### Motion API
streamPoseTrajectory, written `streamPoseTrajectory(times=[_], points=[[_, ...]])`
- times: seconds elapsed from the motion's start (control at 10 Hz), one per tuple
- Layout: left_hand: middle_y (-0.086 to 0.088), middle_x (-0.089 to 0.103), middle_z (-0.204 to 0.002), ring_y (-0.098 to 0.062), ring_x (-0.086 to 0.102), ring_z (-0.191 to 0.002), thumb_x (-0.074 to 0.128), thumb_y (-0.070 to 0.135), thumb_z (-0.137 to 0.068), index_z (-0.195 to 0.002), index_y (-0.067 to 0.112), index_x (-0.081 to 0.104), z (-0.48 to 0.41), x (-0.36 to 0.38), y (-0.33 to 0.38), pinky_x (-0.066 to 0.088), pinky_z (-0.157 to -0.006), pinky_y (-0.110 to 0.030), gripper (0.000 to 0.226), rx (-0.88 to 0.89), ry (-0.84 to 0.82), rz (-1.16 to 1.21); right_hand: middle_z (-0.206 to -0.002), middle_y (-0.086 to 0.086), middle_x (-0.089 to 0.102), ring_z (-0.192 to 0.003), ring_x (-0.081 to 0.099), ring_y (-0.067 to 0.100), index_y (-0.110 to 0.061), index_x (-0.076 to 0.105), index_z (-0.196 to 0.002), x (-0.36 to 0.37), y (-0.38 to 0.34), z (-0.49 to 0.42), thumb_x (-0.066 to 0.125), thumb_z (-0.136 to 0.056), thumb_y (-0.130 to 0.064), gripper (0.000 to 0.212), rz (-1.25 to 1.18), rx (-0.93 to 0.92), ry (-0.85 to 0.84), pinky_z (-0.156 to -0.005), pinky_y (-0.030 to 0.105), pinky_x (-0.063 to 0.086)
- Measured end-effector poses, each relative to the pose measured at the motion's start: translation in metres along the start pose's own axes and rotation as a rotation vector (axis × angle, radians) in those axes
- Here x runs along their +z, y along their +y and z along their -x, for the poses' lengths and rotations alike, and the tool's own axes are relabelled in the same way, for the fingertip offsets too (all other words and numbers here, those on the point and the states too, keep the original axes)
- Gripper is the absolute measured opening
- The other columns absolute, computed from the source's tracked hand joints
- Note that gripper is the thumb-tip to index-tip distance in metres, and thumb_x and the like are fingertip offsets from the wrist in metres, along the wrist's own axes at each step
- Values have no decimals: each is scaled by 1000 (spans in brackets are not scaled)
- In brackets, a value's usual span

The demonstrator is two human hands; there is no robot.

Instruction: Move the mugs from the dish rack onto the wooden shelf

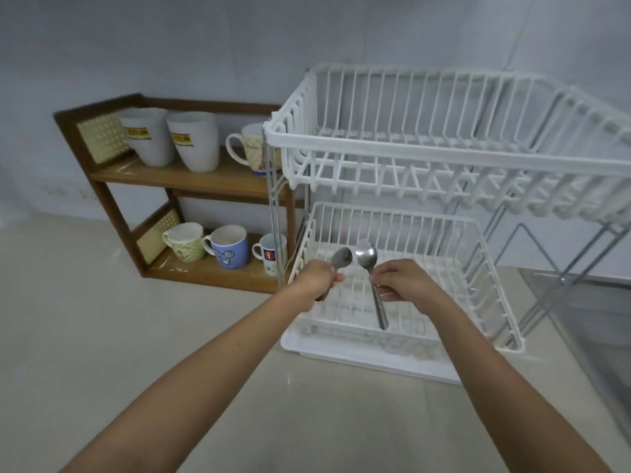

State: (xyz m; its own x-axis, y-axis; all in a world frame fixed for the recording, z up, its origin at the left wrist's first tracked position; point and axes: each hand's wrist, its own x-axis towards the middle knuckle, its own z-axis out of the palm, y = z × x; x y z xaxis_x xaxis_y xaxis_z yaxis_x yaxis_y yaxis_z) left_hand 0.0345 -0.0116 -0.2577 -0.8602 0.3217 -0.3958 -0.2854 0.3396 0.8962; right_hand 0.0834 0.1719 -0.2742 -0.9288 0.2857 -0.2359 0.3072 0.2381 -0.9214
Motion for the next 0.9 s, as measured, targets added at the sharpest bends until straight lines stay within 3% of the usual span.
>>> streamPoseTrajectory(times=[0.1,0.2,0.4,0.5,0.6,0.7,0.9], points=[[-10,67,-92,-17,55,-74,47,10,-98,-107,4,59,-29,14,-4,46,-64,-27,16,-30,50,-26,-63,8,65,-51,63,13,-2,72,-83,6,5,-25,72,-78,-3,4,38,31,41,-47,20,52],[-20,62,-96,-25,62,-81,60,2,-91,-84,1,59,-53,25,-18,58,-82,-38,7,-73,82,-45,-60,8,65,-48,62,14,1,72,-83,10,20,-53,73,-78,-1,6,108,73,112,-43,19,51],[-17,62,-87,-32,67,-78,67,2,-86,-65,8,54,-66,32,-29,57,-88,-46,26,-80,111,-138,-62,5,68,-52,66,17,-6,73,-82,18,40,-73,76,-75,-6,7,184,77,117,-57,27,59],[-19,68,-89,-32,71,-84,69,9,-86,-66,9,55,-69,34,-29,58,-87,-44,24,-74,126,-224,-66,5,69,-50,66,11,-8,73,-81,22,44,-75,76,-76,-10,6,217,54,110,-50,19,56],[-20,75,-91,-29,74,-85,69,24,-87,-70,5,65,-70,34,-28,59,-84,-38,26,-30,114,-455,-84,7,70,-73,69,18,-11,72,-82,27,45,-76,76,-76,-16,9,325,-4,140,-67,29,60],[-18,76,-88,-28,73,-84,66,31,-89,-81,0,71,-68,32,-28,58,-83,-36,32,24,128,-597,-90,6,68,-86,68,22,-9,70,-88,27,45,-75,76,-77,-20,16,351,-8,143,-79,38,59],[-16,74,-95,-28,71,-89,60,37,-91,-94,4,69,-47,28,-24,57,-83,-37,34,149,128,-642,-101,5,68,-84,62,17,-14,63,-101,26,35,-47,69,-81,-29,26,386,-7,200,-73,27,49]])
